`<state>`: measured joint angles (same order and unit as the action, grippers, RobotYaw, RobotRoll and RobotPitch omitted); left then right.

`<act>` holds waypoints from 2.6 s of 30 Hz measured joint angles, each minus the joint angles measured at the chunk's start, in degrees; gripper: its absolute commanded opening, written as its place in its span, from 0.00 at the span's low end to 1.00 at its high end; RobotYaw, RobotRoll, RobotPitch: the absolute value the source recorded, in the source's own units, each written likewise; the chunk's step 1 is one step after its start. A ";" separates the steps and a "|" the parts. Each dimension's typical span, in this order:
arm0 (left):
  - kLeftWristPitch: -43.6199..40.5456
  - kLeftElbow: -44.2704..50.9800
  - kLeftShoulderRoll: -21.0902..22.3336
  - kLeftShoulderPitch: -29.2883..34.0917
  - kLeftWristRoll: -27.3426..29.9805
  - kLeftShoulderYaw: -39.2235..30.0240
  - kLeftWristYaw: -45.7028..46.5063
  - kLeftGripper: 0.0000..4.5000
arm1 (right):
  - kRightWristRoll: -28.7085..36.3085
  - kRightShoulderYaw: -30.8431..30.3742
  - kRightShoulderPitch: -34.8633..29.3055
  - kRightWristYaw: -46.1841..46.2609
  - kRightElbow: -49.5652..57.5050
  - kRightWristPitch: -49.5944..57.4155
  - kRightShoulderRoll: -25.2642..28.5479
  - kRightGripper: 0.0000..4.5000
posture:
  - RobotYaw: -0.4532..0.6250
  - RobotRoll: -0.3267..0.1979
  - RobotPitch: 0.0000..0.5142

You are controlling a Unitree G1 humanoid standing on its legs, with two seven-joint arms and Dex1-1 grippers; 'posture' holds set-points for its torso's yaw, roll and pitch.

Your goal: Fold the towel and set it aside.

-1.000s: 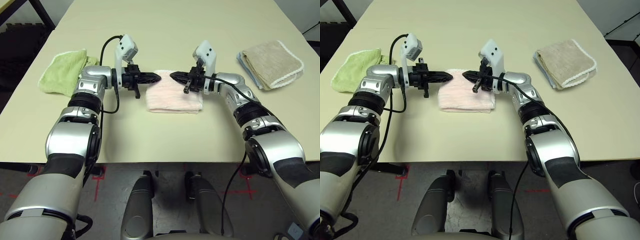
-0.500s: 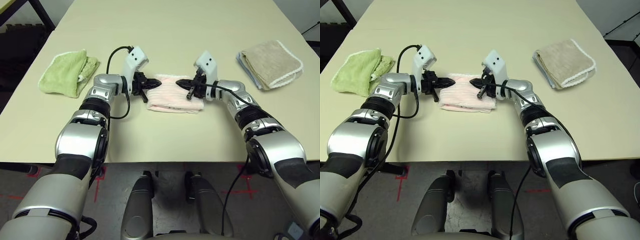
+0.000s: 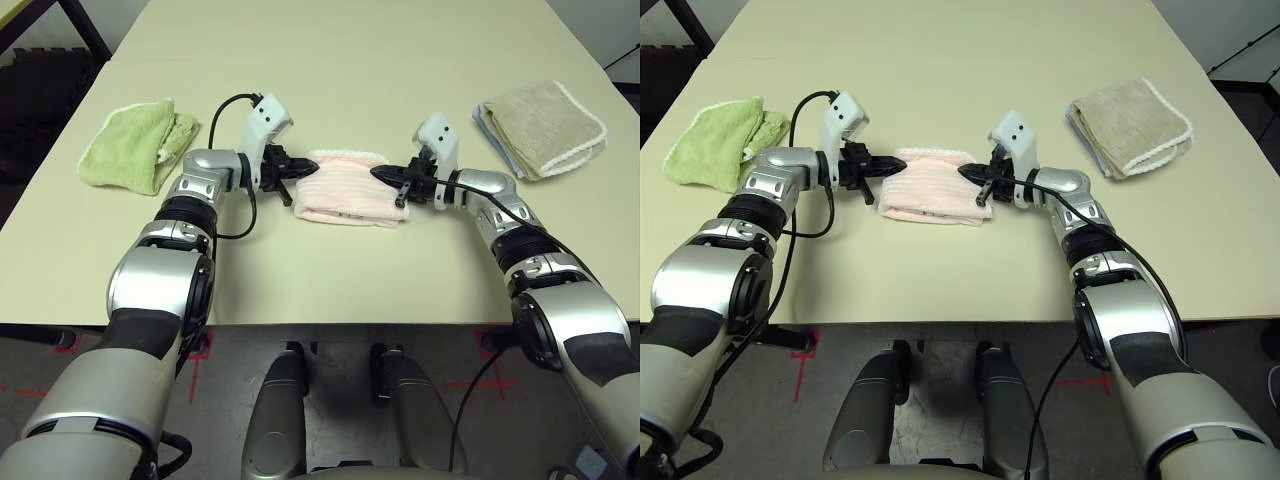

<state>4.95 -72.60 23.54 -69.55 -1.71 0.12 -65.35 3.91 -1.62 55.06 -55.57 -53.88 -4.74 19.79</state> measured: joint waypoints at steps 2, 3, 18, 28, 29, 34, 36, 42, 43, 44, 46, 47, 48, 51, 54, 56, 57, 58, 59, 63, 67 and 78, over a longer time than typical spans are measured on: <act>0.40 0.02 0.66 0.00 0.89 -1.25 -1.93 0.01 | 0.15 0.06 -0.77 -0.34 1.08 0.66 1.29 0.00 | 0.43 0.62 0.44; 0.47 0.04 1.30 0.00 1.59 -1.71 -2.99 0.01 | 0.46 0.19 -1.35 -0.69 1.67 0.95 2.18 0.00 | 0.43 0.62 0.44; -4.13 14.83 8.63 3.66 8.57 -3.89 -20.51 0.29 | 14.46 6.06 -10.79 -11.67 28.04 14.18 10.04 0.47 | 0.43 0.62 0.42; -13.83 36.74 11.03 16.50 16.32 -3.82 -25.89 1.00 | 19.48 6.28 -16.39 -13.21 36.32 26.23 14.35 1.00 | 0.44 0.62 0.41; -13.94 37.64 11.25 16.86 16.53 -3.82 -25.65 1.00 | 19.48 6.28 -16.86 -13.20 36.32 26.27 14.73 1.00 | 0.44 0.62 0.41; -13.89 38.32 11.55 18.17 17.29 -3.54 -25.08 1.00 | 19.50 6.34 -18.03 -13.08 36.63 26.38 15.70 1.00 | 0.44 0.62 0.41; -13.78 38.18 11.79 18.17 17.29 -3.48 -24.62 1.00 | 19.56 6.36 -18.69 -12.92 37.60 26.52 15.86 1.00 | 0.44 0.62 0.41; -31.05 36.01 13.39 14.59 17.43 -3.36 -18.19 1.00 | 19.61 6.81 -20.32 -12.76 38.24 25.21 16.85 1.00 | 0.44 0.62 0.42; -35.12 36.03 13.60 13.75 17.55 -3.35 -17.06 1.00 | 19.54 6.81 -20.48 -12.80 38.24 24.78 17.06 1.00 | 0.44 0.62 0.42; -39.28 36.15 13.64 13.13 17.85 -3.33 -16.16 1.00 | 19.54 6.81 -20.58 -12.80 38.24 24.55 17.14 1.00 | 0.44 0.62 0.43; -45.03 36.37 13.41 12.65 18.54 -3.16 -14.76 1.00 | 19.55 6.81 -20.59 -12.79 38.24 24.25 17.15 1.00 | 0.44 0.62 0.43; -46.72 36.33 13.24 12.45 18.57 -2.85 -14.08 1.00 | 19.56 6.81 -20.59 -12.75 38.26 24.23 17.15 1.00 | 0.44 0.62 0.43; -48.33 35.98 13.15 12.02 18.53 -2.15 -13.18 1.00 | 19.57 6.81 -20.61 -12.71 38.31 24.22 17.15 1.00 | 0.44 0.62 0.43; -56.14 32.83 13.26 9.25 18.23 0.18 -11.70 1.00 | 19.71 6.81 -20.63 -12.44 39.17 24.23 17.15 1.00 | 0.44 0.62 0.44; -64.39 27.81 13.27 6.13 18.21 1.14 -9.94 1.00 | 19.99 6.83 -20.80 -12.20 40.52 24.25 17.17 1.00 | 0.44 0.62 0.45; -67.83 24.00 13.21 4.31 18.18 1.22 -8.56 1.00 | 20.08 6.85 -21.06 -12.05 40.91 24.32 17.21 1.00 | 0.43 0.62 0.46; -68.84 22.39 13.16 3.58 18.08 1.24 -7.95 1.00 | 20.11 6.85 -21.29 -12.02 41.22 24.35 17.21 1.00 | 0.43 0.62 0.46; -69.80 20.02 12.88 2.47 17.84 1.25 -7.15 1.00 | 20.14 6.87 -21.59 -11.91 41.56 24.43 17.26 1.00 | 0.43 0.62 0.46; -70.24 18.42 12.67 1.73 17.54 1.27 -6.53 1.00 | 20.19 6.88 -21.84 -11.84 41.92 24.55 17.28 1.00 | 0.43 0.62 0.47; -70.07 12.96 12.24 -0.11 16.10 2.41 -5.59 1.00 | 20.65 6.91 -22.16 -11.19 43.04 25.30 17.33 1.00 | 0.42 0.62 0.47; -69.07 10.51 11.16 -1.53 15.02 3.51 -7.00 1.00 | 20.98 6.95 -23.00 -10.89 43.95 25.61 17.47 1.00 | 0.41 0.62 0.48; -65.78 5.54 4.93 -4.14 14.92 1.50 -5.58 1.00 | 21.84 6.98 -24.36 -9.96 45.92 26.33 18.23 1.00 | 0.40 0.62 0.48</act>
<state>-60.83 -67.06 28.46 -73.69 13.22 1.62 -70.93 25.74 5.36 30.69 -65.52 -7.96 21.59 38.02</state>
